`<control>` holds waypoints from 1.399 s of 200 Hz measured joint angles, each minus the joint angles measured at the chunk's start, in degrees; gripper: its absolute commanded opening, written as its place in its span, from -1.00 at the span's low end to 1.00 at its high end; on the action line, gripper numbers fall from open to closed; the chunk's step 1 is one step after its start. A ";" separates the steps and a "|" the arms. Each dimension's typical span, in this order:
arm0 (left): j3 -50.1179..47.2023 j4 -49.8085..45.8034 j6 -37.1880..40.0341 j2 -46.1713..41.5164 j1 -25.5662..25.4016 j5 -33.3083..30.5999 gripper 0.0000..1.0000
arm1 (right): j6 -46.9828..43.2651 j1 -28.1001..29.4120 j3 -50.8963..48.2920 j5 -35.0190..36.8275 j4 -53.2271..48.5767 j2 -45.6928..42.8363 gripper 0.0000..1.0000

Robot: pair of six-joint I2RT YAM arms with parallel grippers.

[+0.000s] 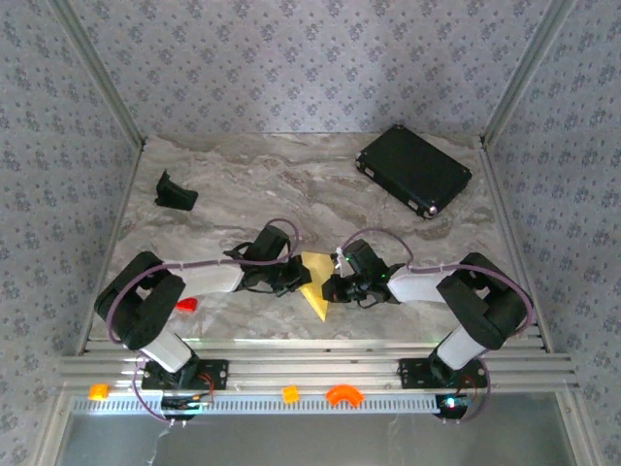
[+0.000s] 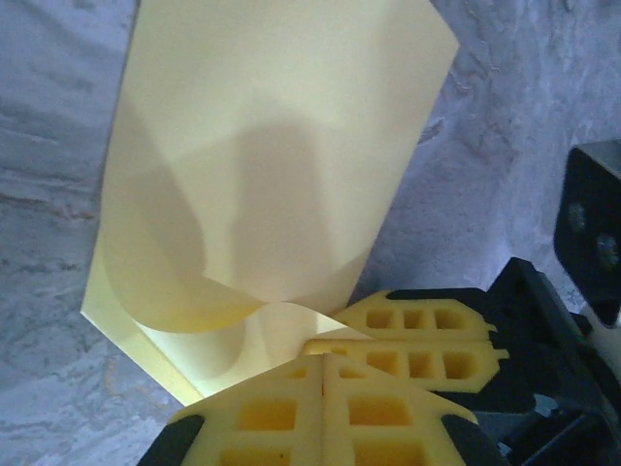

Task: Fold a paper plane with a square sheet of paper (pick it up from the middle)

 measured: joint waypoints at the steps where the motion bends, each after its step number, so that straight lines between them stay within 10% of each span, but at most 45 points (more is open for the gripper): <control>1: 0.00 0.00 0.00 0.00 -0.04 0.00 -1.00 | 0.00 0.00 0.00 0.00 0.00 0.00 -1.00; 280: 1.36 -4.28 4.11 3.52 -0.50 -3.15 -0.95 | 0.00 0.00 -0.09 0.07 0.09 -0.07 -1.00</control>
